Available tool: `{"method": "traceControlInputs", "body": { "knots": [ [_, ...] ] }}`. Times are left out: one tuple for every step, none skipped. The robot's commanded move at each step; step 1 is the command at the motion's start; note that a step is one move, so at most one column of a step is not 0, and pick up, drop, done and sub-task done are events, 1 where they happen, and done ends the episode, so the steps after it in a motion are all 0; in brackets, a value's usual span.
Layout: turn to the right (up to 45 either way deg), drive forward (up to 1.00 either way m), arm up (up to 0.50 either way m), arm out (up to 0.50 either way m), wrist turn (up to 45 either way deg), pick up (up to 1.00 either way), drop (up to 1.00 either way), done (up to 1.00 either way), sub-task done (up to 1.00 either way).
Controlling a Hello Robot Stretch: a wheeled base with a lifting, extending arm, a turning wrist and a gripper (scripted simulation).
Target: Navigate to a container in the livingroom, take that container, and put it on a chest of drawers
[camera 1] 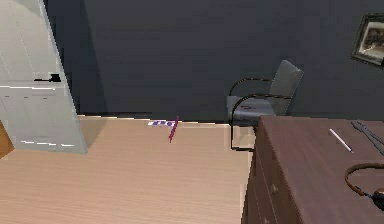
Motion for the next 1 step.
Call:
{"method": "traceControlInputs", "body": {
  "knots": [
    [0.0,0.00,0.00,0.00,0.0,0.00,0.00,1.00,0.00]
  ]
}}
